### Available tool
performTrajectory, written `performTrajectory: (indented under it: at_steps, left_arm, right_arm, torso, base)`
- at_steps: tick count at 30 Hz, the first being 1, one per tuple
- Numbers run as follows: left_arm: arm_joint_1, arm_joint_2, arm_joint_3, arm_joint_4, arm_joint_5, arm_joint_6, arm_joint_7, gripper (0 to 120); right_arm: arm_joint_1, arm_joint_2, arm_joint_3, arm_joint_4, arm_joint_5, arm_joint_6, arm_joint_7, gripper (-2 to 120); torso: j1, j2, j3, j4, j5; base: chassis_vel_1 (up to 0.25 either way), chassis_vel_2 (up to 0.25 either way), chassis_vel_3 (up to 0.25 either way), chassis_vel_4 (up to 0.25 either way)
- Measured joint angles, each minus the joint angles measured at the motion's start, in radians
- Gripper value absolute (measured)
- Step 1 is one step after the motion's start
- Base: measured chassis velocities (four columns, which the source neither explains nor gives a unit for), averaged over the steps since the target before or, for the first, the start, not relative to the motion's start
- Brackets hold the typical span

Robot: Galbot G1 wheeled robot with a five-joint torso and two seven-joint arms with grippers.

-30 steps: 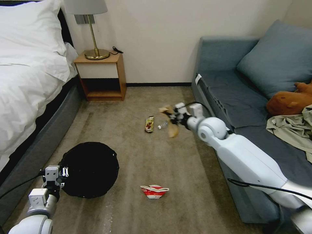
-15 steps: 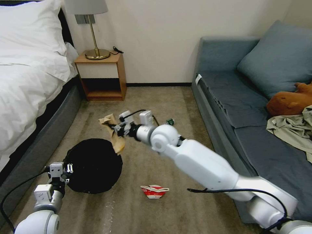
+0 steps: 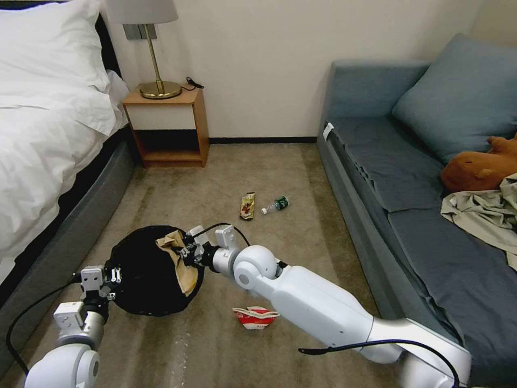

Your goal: Pick up the trash bin, then pick up the garbage on the floor and place it into the trash bin.

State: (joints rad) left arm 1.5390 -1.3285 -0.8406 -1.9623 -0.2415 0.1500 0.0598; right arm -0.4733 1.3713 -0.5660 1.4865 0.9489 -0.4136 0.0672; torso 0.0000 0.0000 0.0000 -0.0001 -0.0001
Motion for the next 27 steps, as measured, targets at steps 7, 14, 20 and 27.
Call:
performTrajectory:
  at_steps: [7, 14, 20, 27]
  left_arm:
    - [0.007, -0.006, 0.018, -0.009, 0.004, 0.003, 0.0, 4]
    - [0.009, -0.007, 0.034, -0.015, 0.009, 0.01, 0.001, 4]
    - [0.007, -0.01, 0.039, -0.015, 0.01, 0.011, 0.001, 4]
    - [0.007, -0.017, 0.036, -0.011, 0.023, 0.006, 0.001, 4]
  right_arm:
    - [-0.004, 0.001, -0.011, 0.016, 0.011, 0.022, 0.007, 0]
    - [0.013, 0.006, -0.015, 0.037, 0.037, 0.023, 0.024, 16]
    - [0.006, 0.008, -0.019, 0.047, 0.037, 0.023, 0.032, 35]
    - [0.003, 0.005, -0.021, 0.036, 0.021, 0.022, 0.032, 62]
  torso:
    - [0.0, 0.0, 0.0, 0.0, 0.0001]
    - [0.0, 0.0, 0.0, 0.0, 0.0001]
    - [0.0, 0.0, 0.0, 0.0, 0.0001]
    - [0.0, 0.0, 0.0, 0.0001, 0.0002]
  base:
    - [0.0, 0.0, 0.0, 0.0]
    - [0.0, 0.0, 0.0, 0.0]
    - [0.0, 0.0, 0.0, 0.0]
    - [0.0, 0.0, 0.0, 0.0]
